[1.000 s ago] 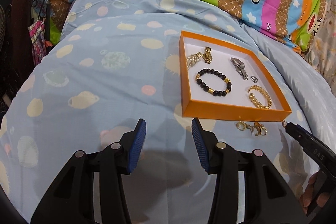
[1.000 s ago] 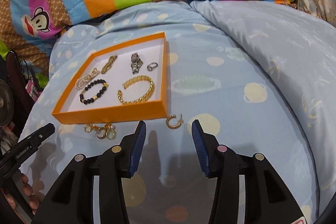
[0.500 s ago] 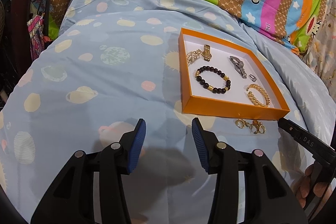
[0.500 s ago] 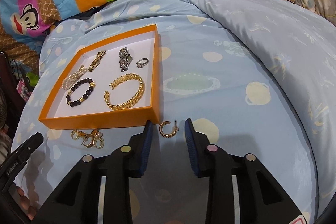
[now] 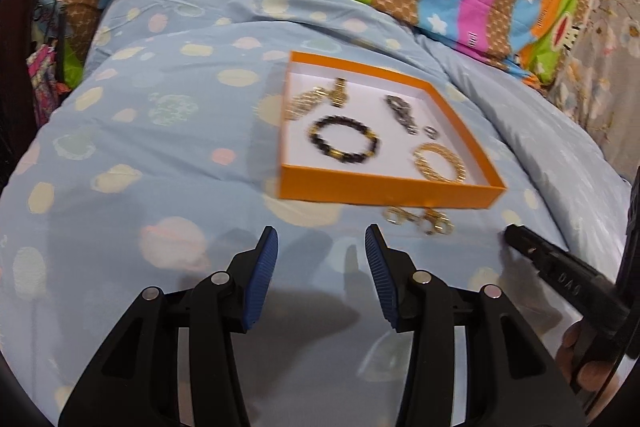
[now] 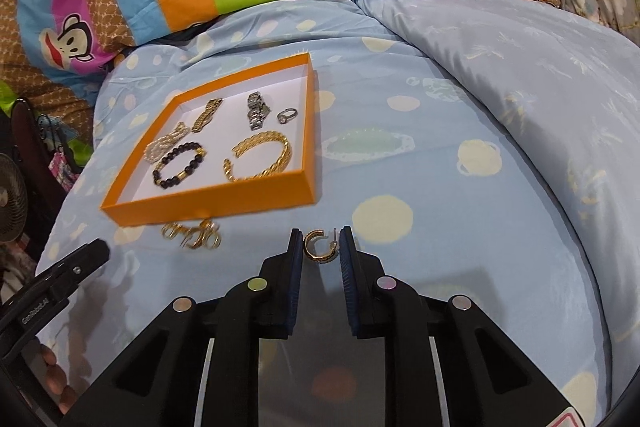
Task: Organize jewelry
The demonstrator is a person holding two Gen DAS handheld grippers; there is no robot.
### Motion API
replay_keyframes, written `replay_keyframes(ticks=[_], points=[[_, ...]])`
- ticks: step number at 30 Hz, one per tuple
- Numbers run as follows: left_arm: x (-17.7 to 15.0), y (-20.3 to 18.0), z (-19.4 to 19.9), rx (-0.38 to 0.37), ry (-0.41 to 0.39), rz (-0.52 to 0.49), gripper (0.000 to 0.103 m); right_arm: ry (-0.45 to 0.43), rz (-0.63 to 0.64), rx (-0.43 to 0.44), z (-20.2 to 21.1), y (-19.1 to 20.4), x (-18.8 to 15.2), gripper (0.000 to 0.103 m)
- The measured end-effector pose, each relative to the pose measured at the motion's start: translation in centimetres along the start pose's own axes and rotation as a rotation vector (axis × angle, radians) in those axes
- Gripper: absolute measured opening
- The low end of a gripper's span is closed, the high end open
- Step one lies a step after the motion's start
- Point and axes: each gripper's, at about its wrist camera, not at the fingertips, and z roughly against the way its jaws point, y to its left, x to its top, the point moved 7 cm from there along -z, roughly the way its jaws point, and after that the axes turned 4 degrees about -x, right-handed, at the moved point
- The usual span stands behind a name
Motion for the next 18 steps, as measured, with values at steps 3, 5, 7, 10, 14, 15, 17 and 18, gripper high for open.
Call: replay_keyframes(ticks=[3, 5, 7, 10, 14, 15, 17, 18], points=[[-0.3, -2.4, -0.8, -0.032, 0.023, -0.029, 0.044, -0.004, -0.009, 0.014, 0.9, -0.1, -0.8, 0.018], [-0.3, -3.9, -1.5, -0.035, 0.033, -0.056, 0.044, -0.003, -0.015, 0.024, 1.3, -0.2, -1.2, 0.018], [-0.1, -5.0, -2.4, -0.041, 0.049, -0.065, 0.044, -0.004, -0.019, 0.031, 1.6, -0.2, -1.5, 0.018], [-0.1, -5.8, -3.9, -0.053, 0.086, -0.057, 0.043, -0.009, -0.031, 0.041, 1.8, -0.3, -1.5, 0.018], [0.0, -6.2, -4.9, -0.045, 0.105, -0.067, 0.043, -0.019, -0.037, 0.048, 1.9, -0.4, -1.5, 0.018], [0.0, -6.2, -5.0, -0.039, 0.103, -0.073, 0.043, -0.021, -0.037, 0.049, 1.9, -0.4, -1.5, 0.018], [0.1, -6.2, -5.2, -0.031, 0.103, -0.075, 0.041, -0.027, -0.037, 0.050, 2.1, -0.4, -1.5, 0.018], [0.1, -6.1, -5.3, -0.025, 0.100, -0.076, 0.038, -0.028, -0.036, 0.052, 2.1, -0.4, -1.5, 0.018]])
